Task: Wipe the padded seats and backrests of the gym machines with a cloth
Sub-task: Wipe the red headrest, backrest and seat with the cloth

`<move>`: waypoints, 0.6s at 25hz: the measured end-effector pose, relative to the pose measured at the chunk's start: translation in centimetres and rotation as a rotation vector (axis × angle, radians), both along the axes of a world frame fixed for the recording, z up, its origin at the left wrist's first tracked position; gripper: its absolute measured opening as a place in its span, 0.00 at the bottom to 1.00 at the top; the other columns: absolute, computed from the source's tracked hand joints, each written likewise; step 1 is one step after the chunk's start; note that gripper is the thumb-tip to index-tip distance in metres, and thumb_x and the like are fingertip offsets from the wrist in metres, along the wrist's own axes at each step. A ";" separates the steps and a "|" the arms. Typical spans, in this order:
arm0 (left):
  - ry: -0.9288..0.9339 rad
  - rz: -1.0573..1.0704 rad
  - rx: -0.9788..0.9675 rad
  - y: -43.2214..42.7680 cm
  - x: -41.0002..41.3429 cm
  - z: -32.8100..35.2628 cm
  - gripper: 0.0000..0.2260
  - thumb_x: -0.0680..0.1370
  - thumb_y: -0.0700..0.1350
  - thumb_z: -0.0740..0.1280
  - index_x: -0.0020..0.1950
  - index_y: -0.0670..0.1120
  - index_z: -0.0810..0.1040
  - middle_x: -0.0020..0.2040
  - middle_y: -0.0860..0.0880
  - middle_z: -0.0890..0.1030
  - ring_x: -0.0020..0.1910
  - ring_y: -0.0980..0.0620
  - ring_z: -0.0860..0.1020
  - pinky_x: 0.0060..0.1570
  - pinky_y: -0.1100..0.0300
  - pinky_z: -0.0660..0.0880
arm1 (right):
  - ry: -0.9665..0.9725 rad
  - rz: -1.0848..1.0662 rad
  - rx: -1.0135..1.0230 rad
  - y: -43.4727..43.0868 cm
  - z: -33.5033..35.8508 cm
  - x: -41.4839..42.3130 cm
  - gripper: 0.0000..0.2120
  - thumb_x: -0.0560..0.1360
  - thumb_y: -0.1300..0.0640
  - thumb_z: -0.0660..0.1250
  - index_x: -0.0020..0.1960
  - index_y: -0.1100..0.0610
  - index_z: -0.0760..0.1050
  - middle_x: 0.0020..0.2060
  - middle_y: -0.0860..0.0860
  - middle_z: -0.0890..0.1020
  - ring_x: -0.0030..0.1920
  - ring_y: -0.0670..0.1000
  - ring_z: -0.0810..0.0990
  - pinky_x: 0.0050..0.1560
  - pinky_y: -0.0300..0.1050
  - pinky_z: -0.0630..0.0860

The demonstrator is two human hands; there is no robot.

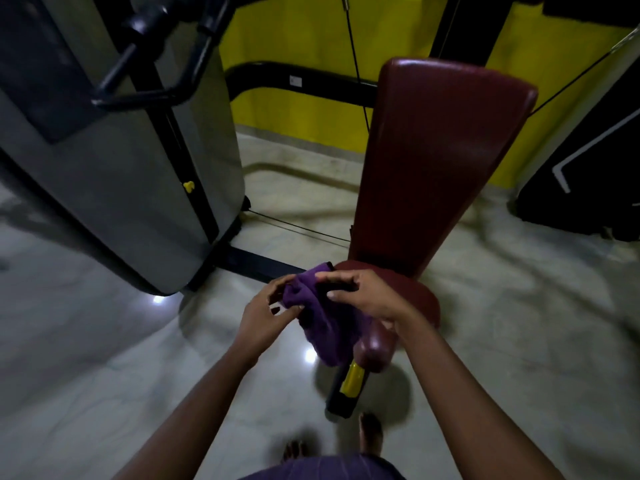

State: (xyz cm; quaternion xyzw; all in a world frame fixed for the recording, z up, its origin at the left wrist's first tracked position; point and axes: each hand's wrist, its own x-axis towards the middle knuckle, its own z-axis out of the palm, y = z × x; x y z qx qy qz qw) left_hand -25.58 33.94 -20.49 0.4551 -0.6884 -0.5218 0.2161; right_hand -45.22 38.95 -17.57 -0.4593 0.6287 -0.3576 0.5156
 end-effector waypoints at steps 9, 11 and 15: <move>-0.054 0.134 0.032 1.9 2.1 1.9 0.11 0.76 0.53 0.66 0.55 0.50 0.76 0.50 0.53 0.79 0.49 0.53 0.79 0.49 0.61 0.76 | -0.394 -0.423 0.127 -2.3 -0.4 6.8 0.12 0.73 0.72 0.63 0.54 0.67 0.78 0.34 0.50 0.83 0.33 0.44 0.81 0.37 0.34 0.78; 0.025 0.172 0.125 2.0 1.4 2.4 0.15 0.73 0.53 0.70 0.56 0.51 0.71 0.49 0.55 0.77 0.50 0.52 0.78 0.51 0.58 0.76 | -0.526 -0.425 0.122 -2.9 0.5 7.9 0.13 0.77 0.71 0.57 0.56 0.64 0.76 0.37 0.50 0.82 0.27 0.42 0.78 0.29 0.32 0.73; 0.037 0.178 0.126 0.6 1.4 2.2 0.15 0.74 0.44 0.70 0.59 0.47 0.73 0.53 0.50 0.78 0.54 0.50 0.77 0.56 0.55 0.76 | -0.512 -0.301 0.089 -2.3 1.7 7.3 0.17 0.76 0.73 0.54 0.54 0.55 0.72 0.52 0.51 0.76 0.34 0.41 0.78 0.33 0.33 0.76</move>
